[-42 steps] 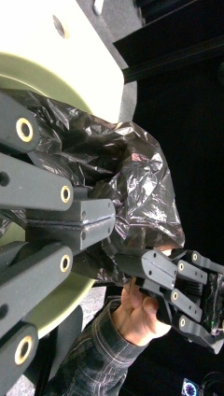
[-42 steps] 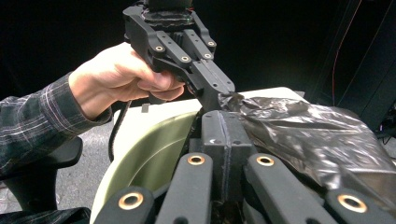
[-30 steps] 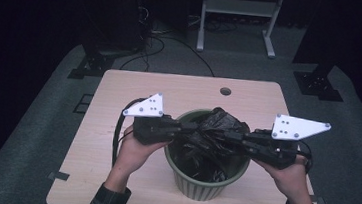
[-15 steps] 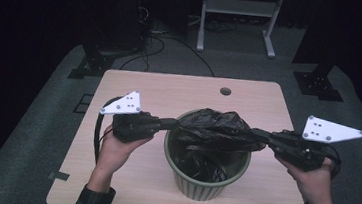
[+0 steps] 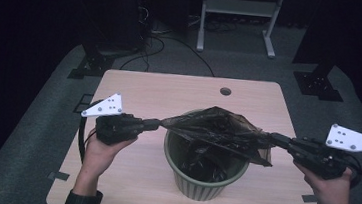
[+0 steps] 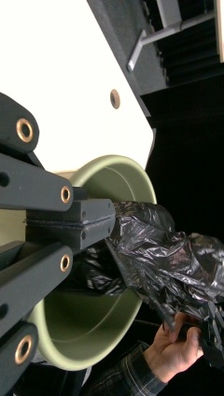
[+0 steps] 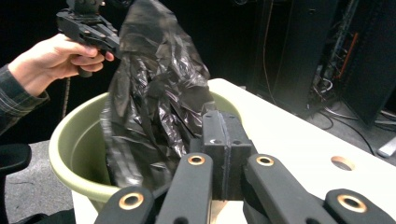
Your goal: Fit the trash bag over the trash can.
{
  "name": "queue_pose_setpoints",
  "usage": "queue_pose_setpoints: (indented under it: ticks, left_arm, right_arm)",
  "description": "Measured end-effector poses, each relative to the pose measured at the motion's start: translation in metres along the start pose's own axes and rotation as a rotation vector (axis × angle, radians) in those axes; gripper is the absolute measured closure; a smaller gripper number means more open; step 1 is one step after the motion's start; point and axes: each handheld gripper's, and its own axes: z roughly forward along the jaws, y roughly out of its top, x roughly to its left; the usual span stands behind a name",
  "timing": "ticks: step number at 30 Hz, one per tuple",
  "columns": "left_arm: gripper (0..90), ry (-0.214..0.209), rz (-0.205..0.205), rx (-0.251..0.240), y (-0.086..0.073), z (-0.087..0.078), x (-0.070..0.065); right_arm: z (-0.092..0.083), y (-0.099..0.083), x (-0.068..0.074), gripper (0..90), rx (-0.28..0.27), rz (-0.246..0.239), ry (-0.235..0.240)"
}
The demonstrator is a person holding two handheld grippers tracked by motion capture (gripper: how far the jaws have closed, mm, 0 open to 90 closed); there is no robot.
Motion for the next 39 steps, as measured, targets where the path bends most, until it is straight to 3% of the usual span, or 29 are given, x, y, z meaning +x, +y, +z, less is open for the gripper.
queue_pose_setpoints:
  ticks: [9, 13, 17, 19, 22, 28, 31, 33, 35, 39]
  left_arm:
    - [89.6, 0.058, -0.040, 0.014, -0.014, -0.017, 0.010]
    - [89.7, 0.113, -0.051, 0.039, -0.020, -0.027, 0.014]
    - [89.4, 0.095, -0.076, 0.006, -0.025, -0.032, 0.018]
    - [82.3, 0.089, -0.067, -0.007, -0.022, -0.030, 0.016]
    - [70.6, 0.073, -0.042, -0.001, -0.013, -0.020, 0.012]
    - [55.2, -0.029, 0.017, -0.005, 0.003, 0.006, -0.008]
    - [49.8, -0.059, 0.044, 0.014, 0.008, 0.023, -0.017]
    - [48.4, -0.079, 0.048, 0.021, 0.009, 0.032, -0.021]
    - [47.3, -0.090, 0.051, 0.031, 0.010, 0.039, -0.023]
    - [45.7, -0.094, 0.045, 0.033, 0.009, 0.043, -0.023]
  right_arm:
    - [-0.017, -0.019, -0.009, 90.0, 0.017, 0.042, -0.055]
    - [-0.024, -0.027, -0.015, 90.0, 0.041, 0.053, -0.109]
    - [-0.031, -0.034, -0.023, 90.0, 0.025, 0.092, -0.126]
    - [-0.029, -0.034, -0.022, 90.0, 0.029, 0.088, -0.117]
    - [-0.023, -0.031, -0.019, 90.0, 0.024, 0.076, -0.091]
    - [-0.009, -0.026, -0.016, 90.0, 0.021, 0.068, -0.056]
    - [0.003, -0.023, -0.013, 89.7, 0.025, 0.059, -0.040]
    - [0.011, -0.021, -0.012, 84.0, 0.042, 0.053, -0.034]
    - [0.017, -0.020, -0.012, 71.6, 0.054, 0.060, -0.032]
    - [0.009, -0.015, -0.014, 67.2, 0.010, 0.080, -0.045]
